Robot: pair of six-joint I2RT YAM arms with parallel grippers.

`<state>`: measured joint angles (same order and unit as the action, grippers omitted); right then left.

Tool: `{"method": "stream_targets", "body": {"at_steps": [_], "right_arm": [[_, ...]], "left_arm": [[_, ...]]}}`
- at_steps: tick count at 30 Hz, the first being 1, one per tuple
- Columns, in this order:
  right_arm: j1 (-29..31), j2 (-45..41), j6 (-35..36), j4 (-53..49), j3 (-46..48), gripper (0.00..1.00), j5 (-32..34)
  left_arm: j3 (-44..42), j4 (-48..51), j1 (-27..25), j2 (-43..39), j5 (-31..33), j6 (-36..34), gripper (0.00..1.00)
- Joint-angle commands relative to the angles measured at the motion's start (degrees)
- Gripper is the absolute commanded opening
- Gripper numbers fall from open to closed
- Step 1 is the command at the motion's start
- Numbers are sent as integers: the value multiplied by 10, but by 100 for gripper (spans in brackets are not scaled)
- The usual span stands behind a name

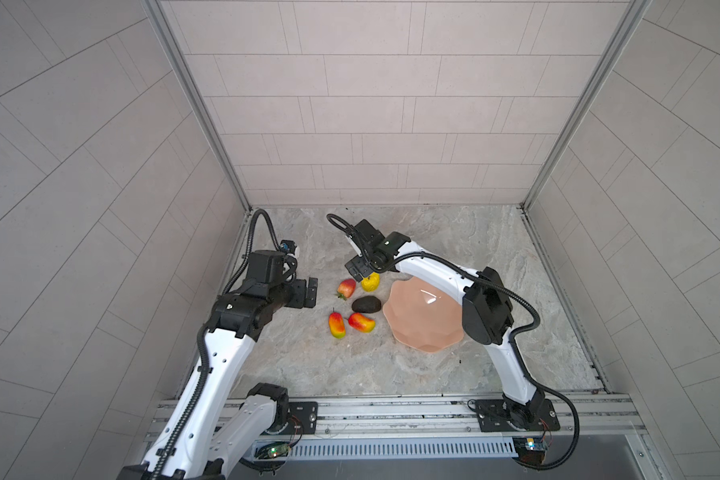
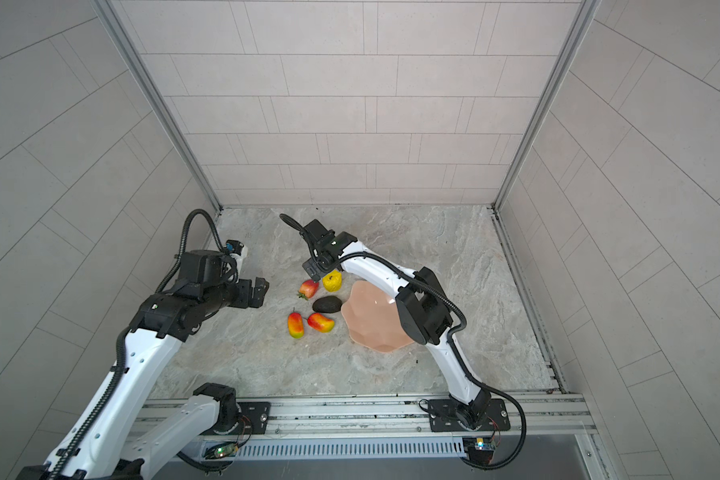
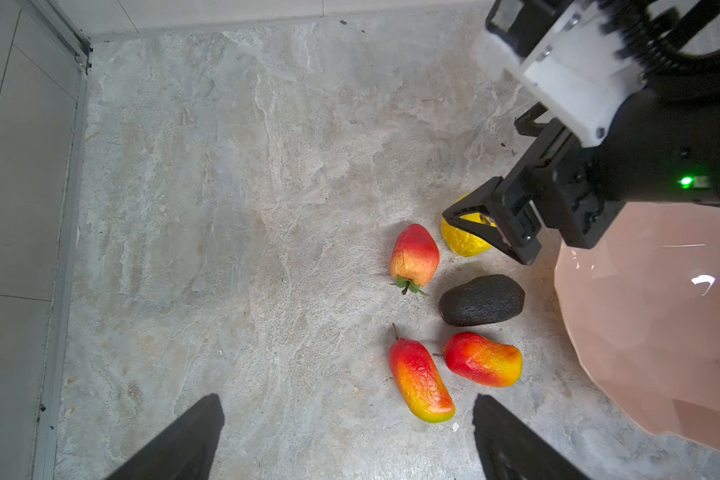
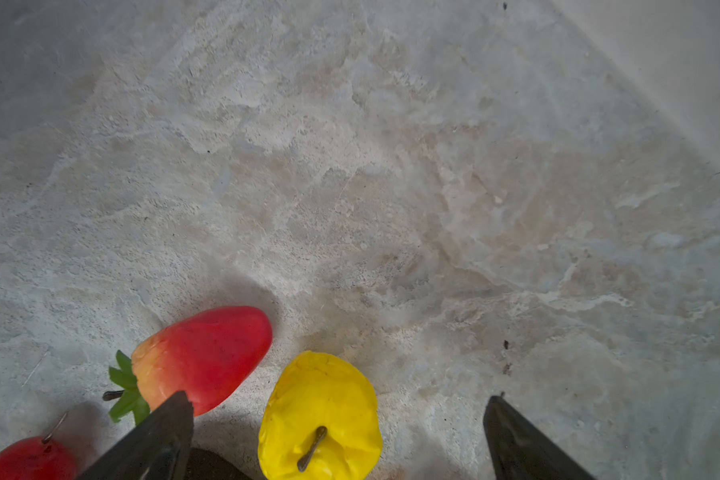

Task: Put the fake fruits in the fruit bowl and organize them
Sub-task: 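Grasp the yellow fruit with the right gripper and lift it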

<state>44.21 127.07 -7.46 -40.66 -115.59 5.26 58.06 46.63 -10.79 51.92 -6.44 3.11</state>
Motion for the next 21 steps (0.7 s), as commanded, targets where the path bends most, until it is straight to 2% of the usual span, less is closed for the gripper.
{"method": "stream_targets", "body": {"at_steps": [1, 7, 14, 18, 21], "right_arm": [[4, 16, -27, -38, -33, 100, 7], [1, 51, -53, -52, -42, 100, 30], [-3, 48, -80, -31, 0, 98, 25], [-6, 37, -87, -14, 28, 95, 18], [-8, 34, -94, 3, 44, 86, 3]], "left_arm": [[-11, -10, -1, -7, -9, -1, 100], [-19, -16, 1, -24, 8, -1, 100], [-19, -17, 1, -27, 11, -1, 100], [1, 6, 1, -22, -3, -9, 100], [11, 17, 1, -21, 0, -8, 100]]}}
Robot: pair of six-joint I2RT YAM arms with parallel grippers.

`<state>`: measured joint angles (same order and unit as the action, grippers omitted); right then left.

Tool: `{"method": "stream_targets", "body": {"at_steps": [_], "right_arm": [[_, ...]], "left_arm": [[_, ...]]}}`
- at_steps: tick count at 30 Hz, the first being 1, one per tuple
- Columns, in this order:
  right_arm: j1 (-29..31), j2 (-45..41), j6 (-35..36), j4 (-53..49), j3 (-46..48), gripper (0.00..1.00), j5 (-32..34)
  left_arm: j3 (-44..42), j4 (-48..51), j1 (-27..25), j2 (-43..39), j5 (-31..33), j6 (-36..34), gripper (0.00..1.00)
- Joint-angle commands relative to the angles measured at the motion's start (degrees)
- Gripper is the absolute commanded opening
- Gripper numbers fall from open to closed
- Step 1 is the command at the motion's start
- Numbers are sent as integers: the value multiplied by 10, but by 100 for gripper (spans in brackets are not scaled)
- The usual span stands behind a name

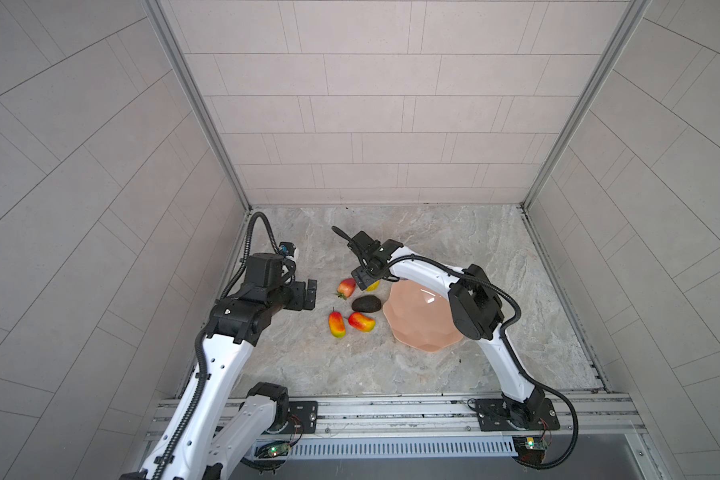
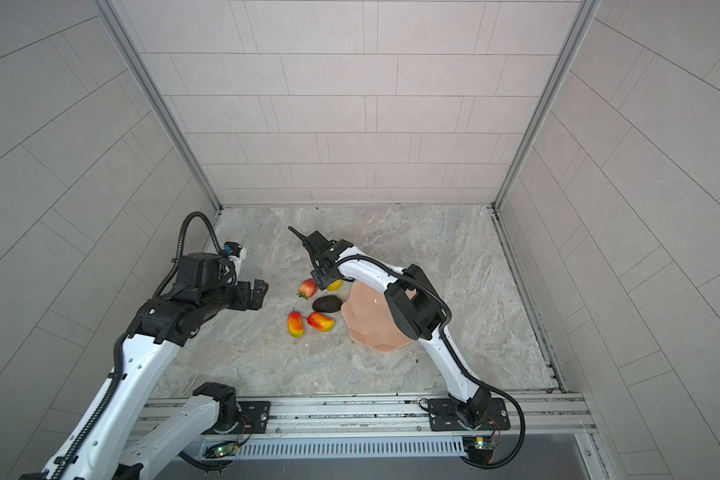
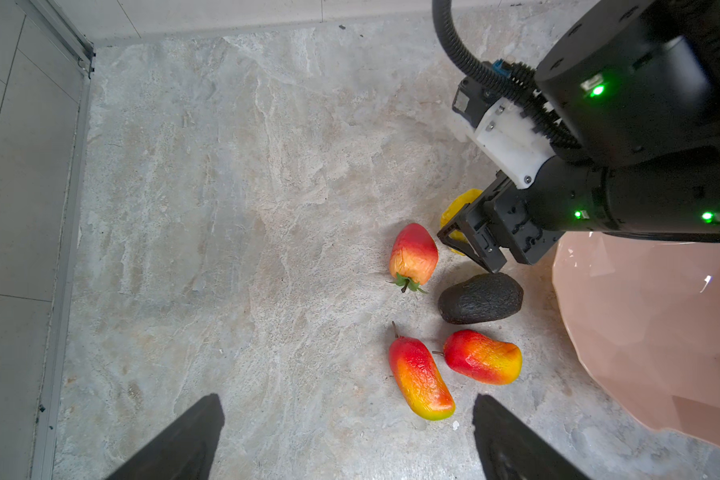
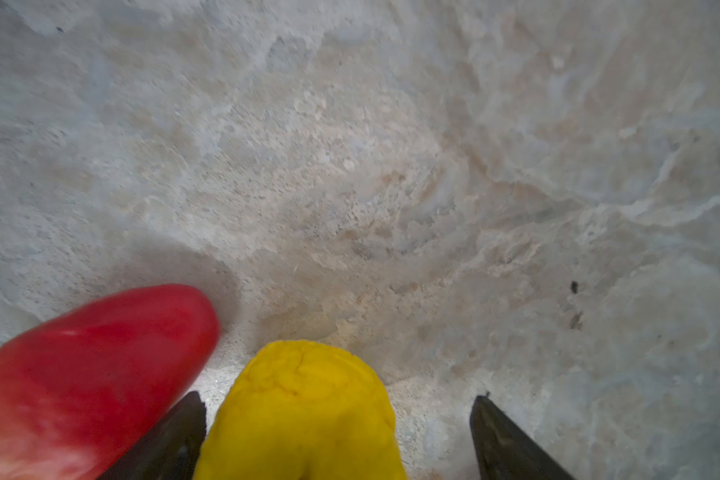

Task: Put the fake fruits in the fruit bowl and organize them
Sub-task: 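Grasp the yellow fruit with the right gripper and lift it, then lower the yellow fruit into the pink bowl and open the right gripper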

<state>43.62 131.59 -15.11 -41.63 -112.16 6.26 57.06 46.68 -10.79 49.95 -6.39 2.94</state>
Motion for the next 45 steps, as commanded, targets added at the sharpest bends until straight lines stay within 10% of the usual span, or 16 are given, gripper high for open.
{"method": "stream_targets", "body": {"at_steps": [1, 12, 20, 31, 45], "right_arm": [[-3, -11, -20, 17, 12, 83, -11], [-4, -65, -9, 48, 47, 35, -26], [-4, -232, 34, 40, 112, 31, 6], [-3, -537, 21, 110, 501, 31, 31], [-10, -452, -10, 206, 604, 30, 43]], "left_arm": [[23, 20, 1, -1, 2, -7, 100], [55, 52, 1, -6, 21, -7, 100], [81, 73, 1, -3, 32, -8, 100], [97, 85, 1, 9, 29, -1, 100], [116, 114, 0, -5, 41, 9, 100]]}}
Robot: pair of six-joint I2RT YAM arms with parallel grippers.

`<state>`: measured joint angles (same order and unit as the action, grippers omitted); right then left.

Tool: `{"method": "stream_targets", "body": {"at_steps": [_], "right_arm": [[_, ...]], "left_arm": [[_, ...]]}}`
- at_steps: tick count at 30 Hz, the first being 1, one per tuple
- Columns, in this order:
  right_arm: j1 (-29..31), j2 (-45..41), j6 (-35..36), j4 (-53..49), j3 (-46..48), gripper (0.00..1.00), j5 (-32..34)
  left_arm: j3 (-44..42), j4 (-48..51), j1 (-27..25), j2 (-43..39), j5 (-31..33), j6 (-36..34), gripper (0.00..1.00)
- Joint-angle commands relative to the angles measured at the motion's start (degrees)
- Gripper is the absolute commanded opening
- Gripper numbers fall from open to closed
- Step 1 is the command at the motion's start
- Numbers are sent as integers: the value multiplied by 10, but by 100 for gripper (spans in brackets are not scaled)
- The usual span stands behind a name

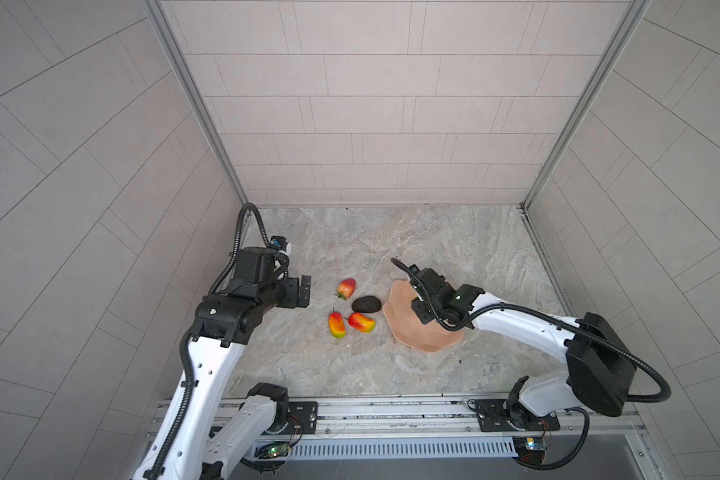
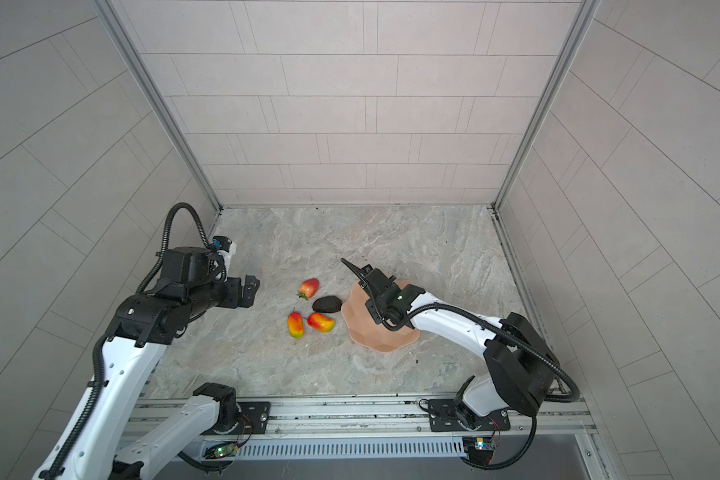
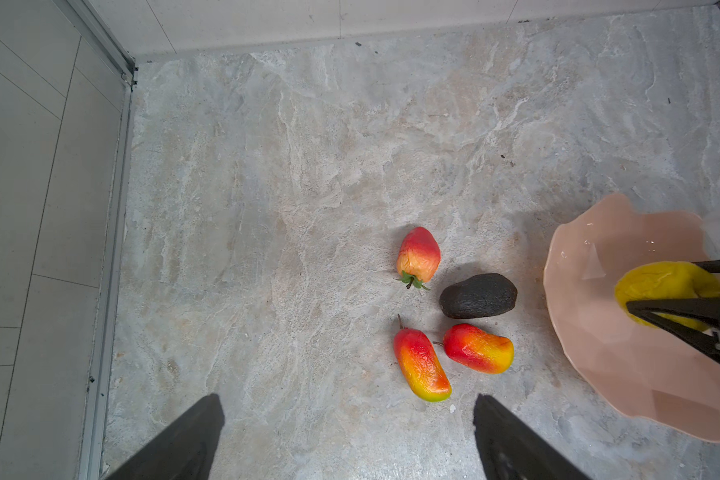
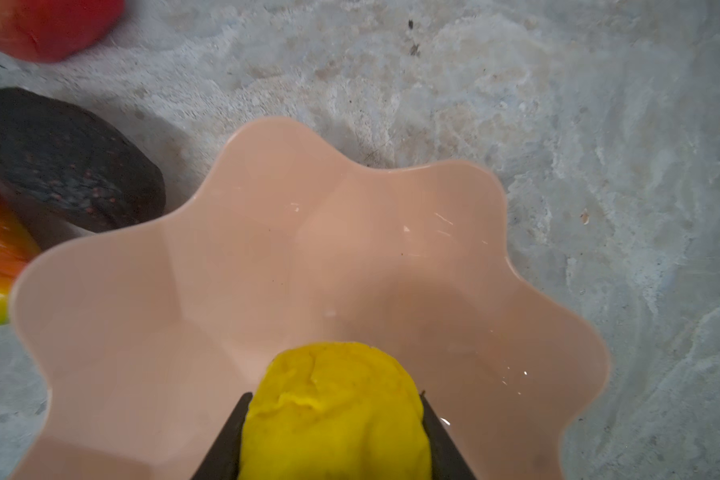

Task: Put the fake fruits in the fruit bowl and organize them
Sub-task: 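Lower the yellow fruit into the pink bowl and open the right gripper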

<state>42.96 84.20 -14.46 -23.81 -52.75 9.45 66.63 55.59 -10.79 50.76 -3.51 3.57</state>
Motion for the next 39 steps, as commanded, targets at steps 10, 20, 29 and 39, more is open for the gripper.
{"method": "stream_targets", "body": {"at_steps": [10, 20, 29, 39], "right_arm": [[-10, 42, -31, 39, 35, 34, 16], [-12, 26, -19, 6, 27, 75, 21], [-9, -57, 32, -94, -61, 100, 21], [5, 58, 125, -82, -231, 100, -120]], "left_arm": [[15, 27, 0, -20, 11, 2, 100], [14, 24, 0, -20, 9, 5, 100], [17, 37, 0, -18, 31, 4, 100], [6, 47, -1, -47, 39, 25, 100]]}}
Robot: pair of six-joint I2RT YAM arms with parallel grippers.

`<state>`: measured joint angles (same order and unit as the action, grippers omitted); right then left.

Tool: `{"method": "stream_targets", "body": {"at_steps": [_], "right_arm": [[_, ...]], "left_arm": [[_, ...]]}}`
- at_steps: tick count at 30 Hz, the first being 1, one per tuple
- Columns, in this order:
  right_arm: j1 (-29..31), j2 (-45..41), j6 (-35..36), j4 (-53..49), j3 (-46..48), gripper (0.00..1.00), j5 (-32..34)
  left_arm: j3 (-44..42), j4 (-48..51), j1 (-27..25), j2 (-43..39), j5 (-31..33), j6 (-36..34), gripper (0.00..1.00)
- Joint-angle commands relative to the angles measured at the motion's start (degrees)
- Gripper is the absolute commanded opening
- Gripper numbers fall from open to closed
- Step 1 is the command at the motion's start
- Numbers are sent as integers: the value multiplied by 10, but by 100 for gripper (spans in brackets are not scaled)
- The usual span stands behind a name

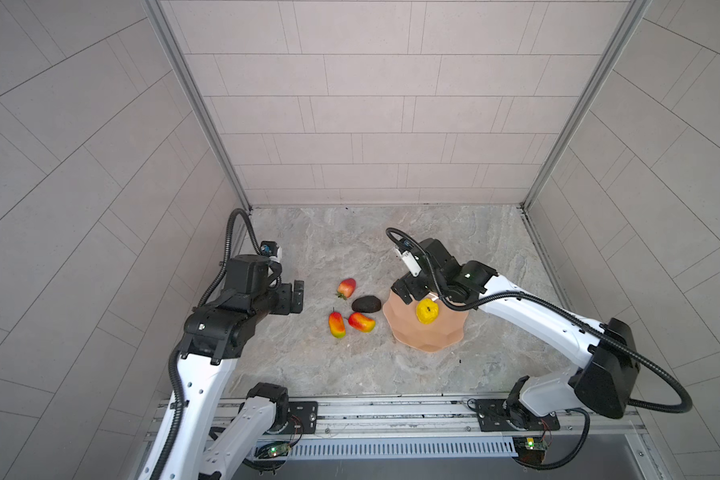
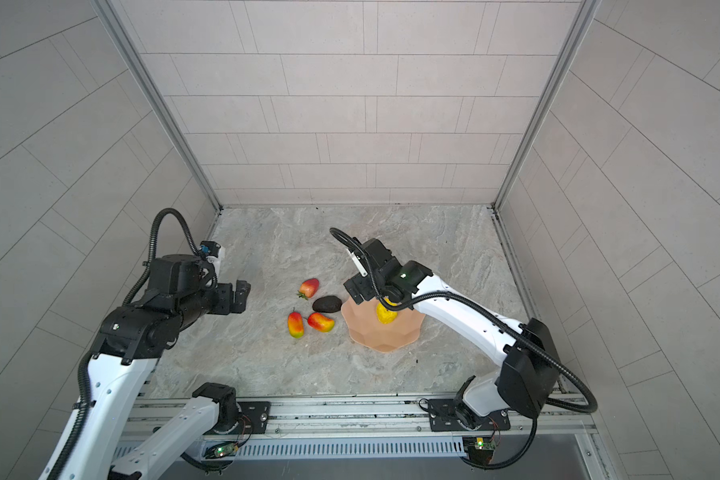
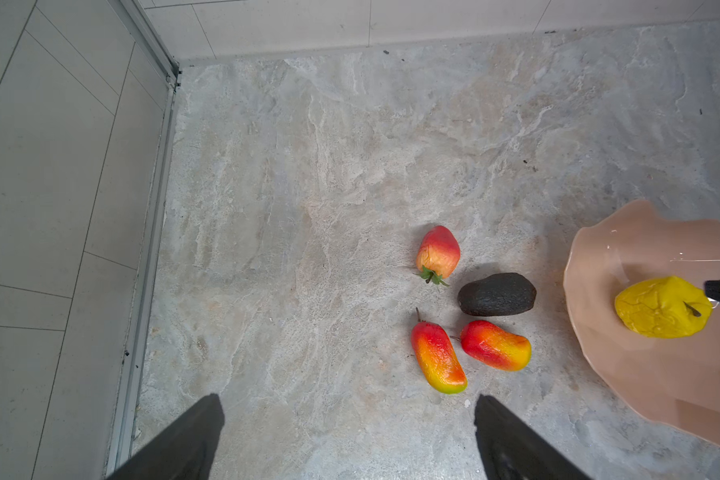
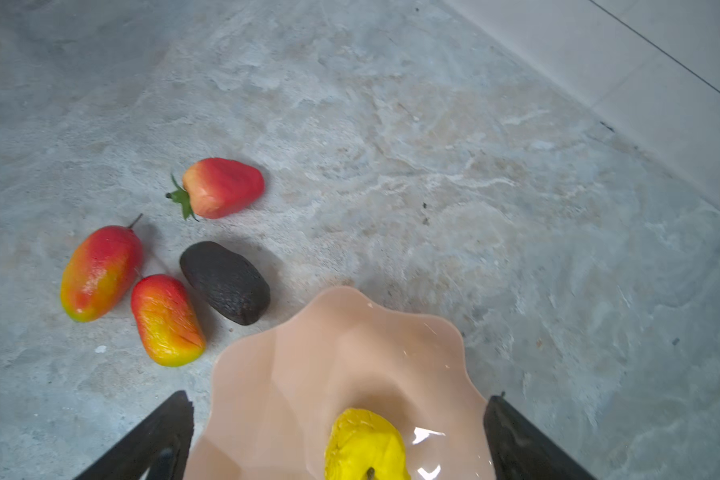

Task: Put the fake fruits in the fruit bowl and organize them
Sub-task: 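Lower the yellow fruit into the pink bowl and open the right gripper, then reach the right gripper to the red strawberry and grasp it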

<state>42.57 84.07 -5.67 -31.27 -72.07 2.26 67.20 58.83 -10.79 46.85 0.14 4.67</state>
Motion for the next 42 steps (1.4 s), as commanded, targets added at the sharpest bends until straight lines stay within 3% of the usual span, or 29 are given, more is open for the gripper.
{"method": "stream_targets", "body": {"at_steps": [1, 5, 10, 18, 31, 37, 42], "right_arm": [[12, 87, 43, -22, -69, 100, -53], [27, 209, 68, -76, -193, 100, -89], [46, 314, 92, -137, -284, 100, -107], [52, 361, 81, -113, -304, 100, -120], [42, 549, 61, -185, -548, 100, -157], [34, 577, 54, -187, -566, 99, -168], [28, 593, 47, -174, -563, 89, -182]], "left_arm": [[1, 15, 0, -8, 2, 15, 100], [6, 18, 0, -10, 1, 15, 100], [-4, 16, 0, -15, 8, 14, 100], [-30, -7, 0, -18, -12, 22, 100], [-22, 6, 0, -19, -4, 14, 100], [-34, -3, 0, -19, -15, 13, 100], [-39, -6, 0, -38, -20, 7, 100]]}}
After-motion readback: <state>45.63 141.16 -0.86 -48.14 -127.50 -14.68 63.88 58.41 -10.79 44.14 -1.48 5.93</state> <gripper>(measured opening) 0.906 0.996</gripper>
